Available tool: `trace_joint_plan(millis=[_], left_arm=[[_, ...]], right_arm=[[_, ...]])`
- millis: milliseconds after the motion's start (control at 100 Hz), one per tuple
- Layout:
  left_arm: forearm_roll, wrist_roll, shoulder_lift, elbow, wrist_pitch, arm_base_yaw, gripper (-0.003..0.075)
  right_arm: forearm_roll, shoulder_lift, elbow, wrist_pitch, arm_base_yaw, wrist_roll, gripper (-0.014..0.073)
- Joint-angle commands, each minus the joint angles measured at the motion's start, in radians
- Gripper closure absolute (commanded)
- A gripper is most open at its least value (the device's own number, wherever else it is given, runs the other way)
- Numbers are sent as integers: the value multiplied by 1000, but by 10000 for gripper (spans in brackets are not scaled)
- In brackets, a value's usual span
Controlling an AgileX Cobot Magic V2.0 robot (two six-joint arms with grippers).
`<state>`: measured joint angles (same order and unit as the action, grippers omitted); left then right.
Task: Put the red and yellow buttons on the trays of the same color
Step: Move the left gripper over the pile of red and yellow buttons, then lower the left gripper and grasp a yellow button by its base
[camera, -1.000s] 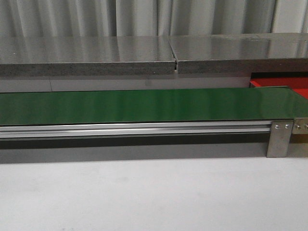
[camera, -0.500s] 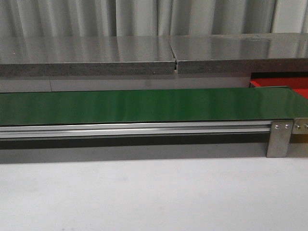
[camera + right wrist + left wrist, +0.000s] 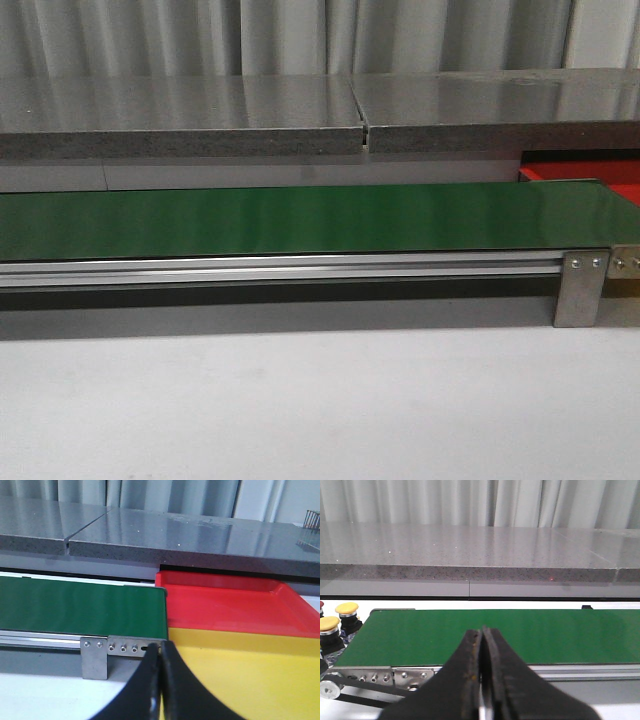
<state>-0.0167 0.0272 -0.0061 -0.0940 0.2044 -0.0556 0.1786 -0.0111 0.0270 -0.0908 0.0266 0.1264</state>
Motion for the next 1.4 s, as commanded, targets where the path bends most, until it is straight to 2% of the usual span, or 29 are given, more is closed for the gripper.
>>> trace_joint_plan(millis=[0, 120, 220, 360, 660, 710, 780, 850, 900, 970, 1010, 1160, 1390], left_arm=[[-14, 5, -40, -83, -26, -7, 739], [-53, 5, -40, -134, -11, -7, 739], [-53, 5, -38, -181, 116, -5, 739], [-59, 5, 4, -235, 203, -5, 739], [-61, 5, 231, -353, 253, -5, 733], [-61, 5, 273, -368, 253, -5, 706], [-61, 5, 318, -386, 253, -5, 620], [-61, 5, 357, -405, 253, -5, 479], [-61, 5, 383, -413, 251, -5, 352], [-61, 5, 421, -425, 251, -5, 248], [-61, 5, 439, -432, 251, -5, 231], [-48, 92, 528, -464, 251, 2, 261], [-37, 175, 706, -538, 292, 130, 261]], right_arm=[[3, -15, -10, 74, -2, -1, 661], [3, -15, -10, 74, -2, -1, 661], [3, -15, -10, 74, -2, -1, 661], [3, -15, -10, 74, -2, -1, 661], [3, -15, -10, 74, -2, -1, 661], [3, -15, -10, 74, -2, -1, 661], [3, -15, -10, 74, -2, -1, 661], [3, -15, -10, 74, -2, -1, 661], [3, -15, -10, 74, -2, -1, 661], [3, -15, -10, 74, -2, -1, 661], [3, -15, -10, 74, -2, -1, 661], [3, -15, -10, 74, -2, -1, 661], [3, -15, -10, 74, -2, -1, 661]])
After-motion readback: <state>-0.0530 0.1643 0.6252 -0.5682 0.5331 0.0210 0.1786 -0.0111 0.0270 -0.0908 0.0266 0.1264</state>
